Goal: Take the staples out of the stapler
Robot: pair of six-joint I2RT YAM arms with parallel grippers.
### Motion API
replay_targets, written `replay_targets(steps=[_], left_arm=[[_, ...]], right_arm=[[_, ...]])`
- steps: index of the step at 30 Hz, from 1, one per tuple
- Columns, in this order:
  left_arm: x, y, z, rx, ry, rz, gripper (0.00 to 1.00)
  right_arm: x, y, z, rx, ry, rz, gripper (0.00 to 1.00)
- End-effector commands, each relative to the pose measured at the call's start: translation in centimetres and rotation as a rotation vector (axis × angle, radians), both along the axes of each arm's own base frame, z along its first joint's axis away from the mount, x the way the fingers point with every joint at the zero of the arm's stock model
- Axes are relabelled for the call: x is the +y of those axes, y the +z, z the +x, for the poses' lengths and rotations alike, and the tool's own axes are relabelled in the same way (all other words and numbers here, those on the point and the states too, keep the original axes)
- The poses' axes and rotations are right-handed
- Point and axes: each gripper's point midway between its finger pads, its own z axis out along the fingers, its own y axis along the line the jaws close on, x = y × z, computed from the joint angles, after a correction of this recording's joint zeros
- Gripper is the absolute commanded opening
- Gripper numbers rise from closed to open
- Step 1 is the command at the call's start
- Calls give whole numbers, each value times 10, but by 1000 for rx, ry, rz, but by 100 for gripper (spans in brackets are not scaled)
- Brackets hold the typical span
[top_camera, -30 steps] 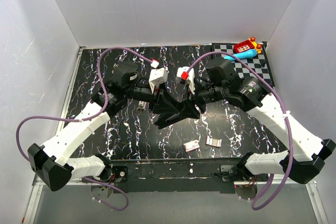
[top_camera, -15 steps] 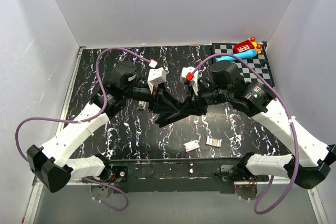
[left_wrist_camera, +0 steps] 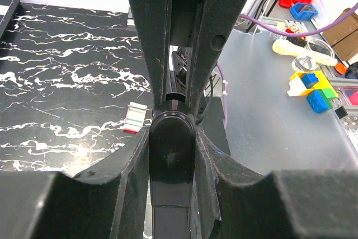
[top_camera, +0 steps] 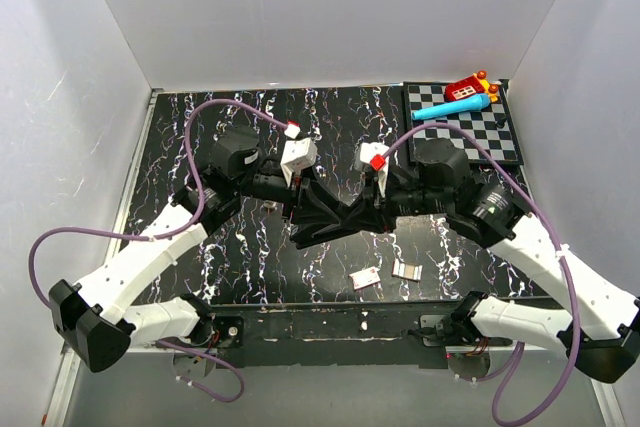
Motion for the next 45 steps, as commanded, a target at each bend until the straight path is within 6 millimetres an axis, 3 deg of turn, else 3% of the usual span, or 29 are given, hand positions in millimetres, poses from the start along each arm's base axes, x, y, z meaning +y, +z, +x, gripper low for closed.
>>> replay_targets(steps=[1, 14, 24, 36, 41, 45], left_arm=[[15, 56, -15, -150, 4, -157, 0], [20, 65, -10, -190, 74, -202, 0], [24, 71, -6, -217, 117, -231, 0], [19, 64, -5, -190, 84, -209, 0], [18, 61, -3, -185, 88, -202, 0], [16, 59, 3, -184, 107, -195, 0]], right_arm=[[-12, -24, -8, 49, -30, -34, 1], [-25, -57, -20, 110, -68, -41, 1], [-29, -68, -26, 146, -70, -49, 1], [-16, -44, -14, 129, -85, 2, 1], [-12, -30, -11, 125, -87, 11, 22], [-15, -21, -10, 100, -90, 14, 30]])
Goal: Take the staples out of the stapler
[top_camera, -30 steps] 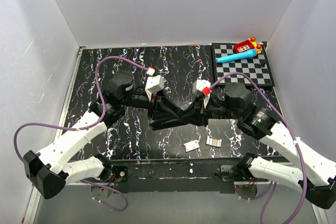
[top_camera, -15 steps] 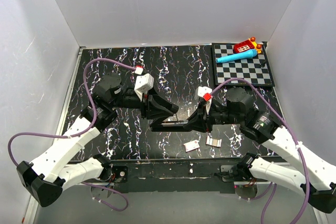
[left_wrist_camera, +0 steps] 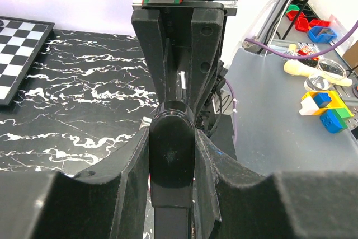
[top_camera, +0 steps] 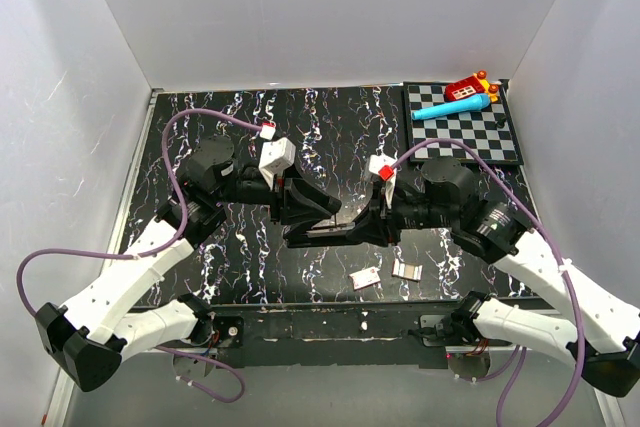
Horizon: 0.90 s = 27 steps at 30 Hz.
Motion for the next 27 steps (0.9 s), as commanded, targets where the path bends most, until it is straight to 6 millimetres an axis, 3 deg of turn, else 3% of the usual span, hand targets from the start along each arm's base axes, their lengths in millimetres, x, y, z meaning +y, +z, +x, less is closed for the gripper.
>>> replay_targets(steps=[1, 7, 17, 21, 24, 27], left_arm=[[1, 40, 6, -140, 35, -100, 0], [-1, 33, 16, -114, 82, -70, 0], [1, 31, 29, -113, 157, -58, 0], [3, 31, 36, -113, 205, -66, 0], [5, 35, 40, -119, 245, -82, 0], [8, 36, 43, -115, 281, -95, 0]], right_arm=[[-7, 6, 3, 20, -48, -36, 32], [-10, 23, 5, -16, -59, -33, 42], [-13, 59, 0, -51, -47, 15, 46], [-13, 72, 9, -77, -86, 24, 47], [-11, 84, 21, -70, -160, 38, 40], [-6, 93, 36, -39, -242, 58, 19]])
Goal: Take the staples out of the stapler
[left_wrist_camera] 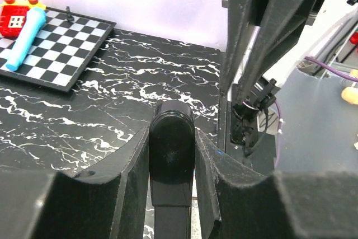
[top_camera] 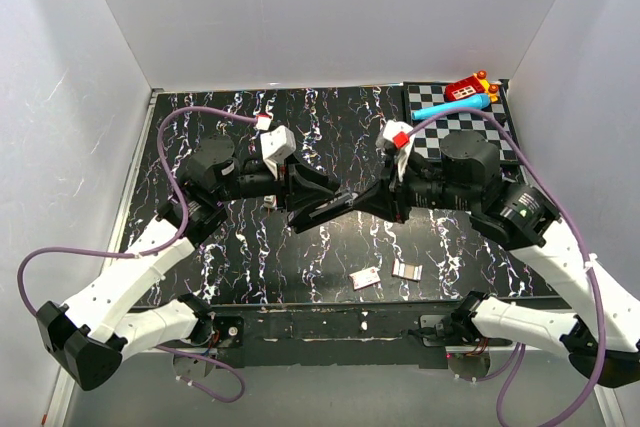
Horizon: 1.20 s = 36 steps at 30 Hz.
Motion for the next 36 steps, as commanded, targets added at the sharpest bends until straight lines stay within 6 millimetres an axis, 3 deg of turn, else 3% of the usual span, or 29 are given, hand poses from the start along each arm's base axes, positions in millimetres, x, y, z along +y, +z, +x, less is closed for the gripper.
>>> replay_targets(steps=[1, 2, 11, 17, 25, 36], left_arm=[[10, 42, 5, -111, 89, -110, 0], [10, 43, 6, -111, 96, -115, 0], [16, 46, 12, -127, 156, -132, 0], [20, 48, 17, -132, 192, -144, 0], [28, 54, 22, -145, 263, -171, 0], [41, 69, 31, -156, 367, -256, 0]], right_arm=[[7, 27, 24, 17, -130, 67, 10], [10, 30, 28, 22, -149, 85, 2], [29, 41, 60, 68, -279, 210, 1], [41, 36, 74, 112, -307, 201, 1], [46, 18, 86, 152, -358, 170, 1], [55, -34, 100, 230, -417, 125, 1]])
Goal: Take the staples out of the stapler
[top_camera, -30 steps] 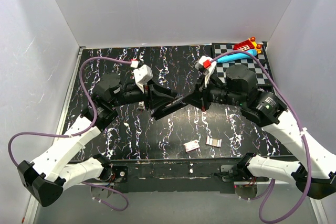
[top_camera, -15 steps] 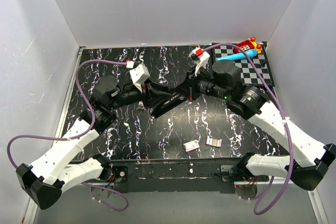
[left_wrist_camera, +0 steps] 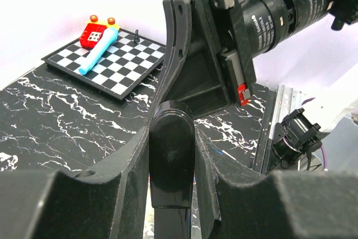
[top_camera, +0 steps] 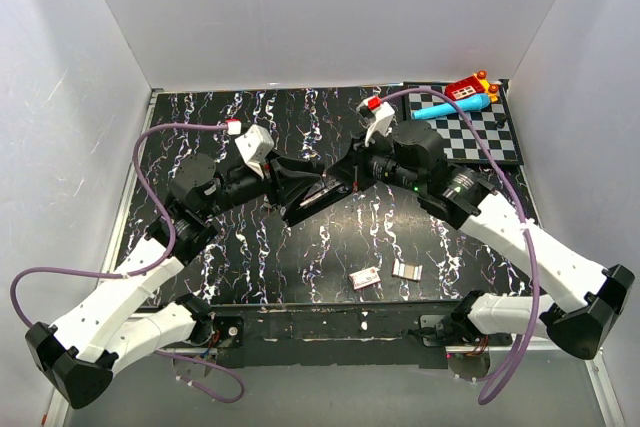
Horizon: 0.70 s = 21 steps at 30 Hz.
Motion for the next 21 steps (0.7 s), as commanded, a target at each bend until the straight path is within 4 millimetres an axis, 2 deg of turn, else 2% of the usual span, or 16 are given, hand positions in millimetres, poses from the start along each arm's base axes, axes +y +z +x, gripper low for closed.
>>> replay_targets(steps=[1, 11, 18, 21], left_arm=[[13, 52, 3, -123, 78, -141, 0], [18, 64, 15, -116, 145, -192, 0], [22, 75, 26, -112, 202, -246, 0], [24, 81, 31, -109, 221, -275, 0]], right_arm=[[8, -11, 8, 19, -22, 11, 1], [9, -54, 16, 70, -67, -27, 1], [10, -79, 15, 105, -86, -19, 1], [13, -84, 15, 116, -86, 0, 1]])
